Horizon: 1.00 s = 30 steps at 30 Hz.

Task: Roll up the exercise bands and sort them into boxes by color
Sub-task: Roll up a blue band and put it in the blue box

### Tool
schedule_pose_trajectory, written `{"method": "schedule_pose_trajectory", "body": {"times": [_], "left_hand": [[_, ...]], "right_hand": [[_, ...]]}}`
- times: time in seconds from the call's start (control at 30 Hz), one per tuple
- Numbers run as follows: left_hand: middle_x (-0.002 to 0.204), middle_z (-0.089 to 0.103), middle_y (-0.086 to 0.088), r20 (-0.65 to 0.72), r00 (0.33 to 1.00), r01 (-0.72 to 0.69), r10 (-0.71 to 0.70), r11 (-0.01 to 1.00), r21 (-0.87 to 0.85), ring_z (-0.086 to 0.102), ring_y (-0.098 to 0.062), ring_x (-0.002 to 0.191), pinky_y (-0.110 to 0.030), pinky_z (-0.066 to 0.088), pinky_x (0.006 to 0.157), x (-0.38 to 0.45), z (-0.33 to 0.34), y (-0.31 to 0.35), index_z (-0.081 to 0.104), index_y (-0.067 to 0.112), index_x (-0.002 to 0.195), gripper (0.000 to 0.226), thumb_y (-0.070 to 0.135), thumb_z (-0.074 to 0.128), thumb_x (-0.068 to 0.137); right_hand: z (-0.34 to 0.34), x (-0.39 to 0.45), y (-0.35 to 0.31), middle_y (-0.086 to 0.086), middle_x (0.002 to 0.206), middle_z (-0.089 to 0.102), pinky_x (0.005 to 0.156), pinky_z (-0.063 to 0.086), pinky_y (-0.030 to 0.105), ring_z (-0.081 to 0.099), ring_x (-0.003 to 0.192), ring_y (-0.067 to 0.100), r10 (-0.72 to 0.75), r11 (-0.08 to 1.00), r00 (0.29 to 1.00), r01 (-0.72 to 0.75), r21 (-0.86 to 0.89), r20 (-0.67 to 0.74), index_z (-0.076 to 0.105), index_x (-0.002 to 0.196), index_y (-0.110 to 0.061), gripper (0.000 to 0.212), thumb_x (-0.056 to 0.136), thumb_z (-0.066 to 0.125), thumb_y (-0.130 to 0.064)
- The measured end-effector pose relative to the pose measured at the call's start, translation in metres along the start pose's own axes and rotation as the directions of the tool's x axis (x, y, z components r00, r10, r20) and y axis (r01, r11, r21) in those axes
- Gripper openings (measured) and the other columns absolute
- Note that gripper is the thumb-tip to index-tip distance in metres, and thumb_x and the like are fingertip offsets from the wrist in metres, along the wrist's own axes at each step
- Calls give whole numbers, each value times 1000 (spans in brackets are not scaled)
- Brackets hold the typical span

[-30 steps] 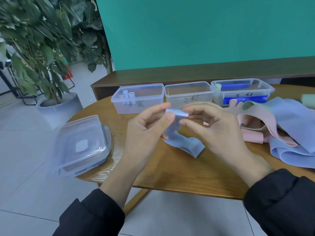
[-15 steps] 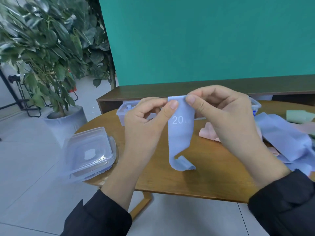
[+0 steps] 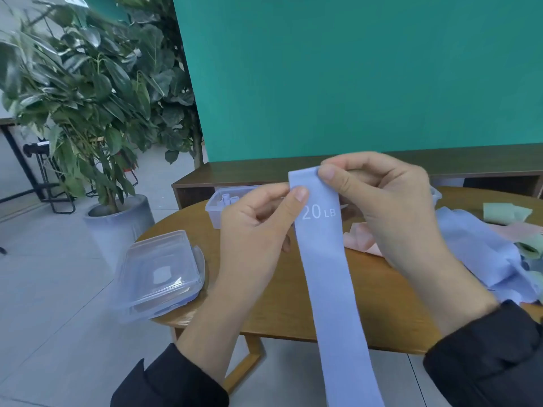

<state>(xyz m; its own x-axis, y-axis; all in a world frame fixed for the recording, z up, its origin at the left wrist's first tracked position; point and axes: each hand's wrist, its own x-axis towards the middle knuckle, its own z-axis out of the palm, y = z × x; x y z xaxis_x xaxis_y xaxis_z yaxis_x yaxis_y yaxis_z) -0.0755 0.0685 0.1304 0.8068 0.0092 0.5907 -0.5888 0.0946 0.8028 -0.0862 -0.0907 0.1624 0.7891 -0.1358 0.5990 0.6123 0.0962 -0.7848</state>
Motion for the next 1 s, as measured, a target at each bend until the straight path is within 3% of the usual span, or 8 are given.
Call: {"method": "schedule_pose_trajectory", "body": {"times": [0.27, 0.43, 0.6, 0.77, 0.87, 1.0], "left_hand": [[91, 79, 1, -6, 962, 272, -273, 955, 122, 71, -9, 79, -27, 54, 59, 11, -12, -83, 77, 15, 99, 9, 19, 70, 95], [90, 78, 2, -70, 957, 289, -281, 946, 150, 71, -9, 79, -22, 52, 55, 15, -13, -117, 77, 14, 98, 9, 17, 69, 96], [91, 79, 5, -125, 938, 335, -323, 939, 83, 72, -11, 80, -22, 52, 55, 28, -14, -132, 76, 17, 97, 7, 19, 70, 95], [92, 78, 3, -162, 919, 377, -359, 921, 101, 74, -16, 80, -24, 55, 57, 39, -12, -151, 77, 14, 99, 11, 23, 72, 94], [90, 78, 3, -181, 911, 397, -371, 906, 144, 75, -19, 81, -28, 57, 59, 46, -12, -160, 77, 15, 100, 15, 27, 74, 92], [97, 78, 6, -119, 863, 505, -491, 834, 221, 75, -10, 83, -23, 55, 60, 50, -14, -170, 74, 19, 112, 24, 35, 71, 94]], "right_hand": [[-12, 18, 93, 7, 78, 77, 59, 60, 29, 73, 67, 16, 286, 951, 955, -273, -145, 78, 72, 94, -5, 6, 90, 73, -10], [-18, 28, 131, 7, 88, 79, 69, 62, 31, 76, 79, 18, 367, 919, 922, -340, -200, 120, 69, 107, -4, 20, 92, 72, -17], [-23, 31, 151, 3, 93, 79, 77, 63, 44, 76, 85, 22, 423, 886, 894, -376, -271, 144, 69, 109, -10, 26, 90, 75, -26], [-30, 32, 165, -1, 92, 79, 67, 62, 26, 76, 82, 15, 544, 811, 793, -412, -416, 276, 72, 105, -11, 23, 91, 74, -29], [-34, 33, 179, 5, 89, 79, 69, 63, 31, 76, 79, 20, 569, 795, 786, -450, -407, 243, 73, 100, -10, 20, 89, 76, -27], [-36, 34, 200, 10, 91, 78, 66, 62, 31, 74, 79, 25, 571, 791, 809, -497, -356, 139, 76, 99, -9, 18, 90, 76, -24]]}}
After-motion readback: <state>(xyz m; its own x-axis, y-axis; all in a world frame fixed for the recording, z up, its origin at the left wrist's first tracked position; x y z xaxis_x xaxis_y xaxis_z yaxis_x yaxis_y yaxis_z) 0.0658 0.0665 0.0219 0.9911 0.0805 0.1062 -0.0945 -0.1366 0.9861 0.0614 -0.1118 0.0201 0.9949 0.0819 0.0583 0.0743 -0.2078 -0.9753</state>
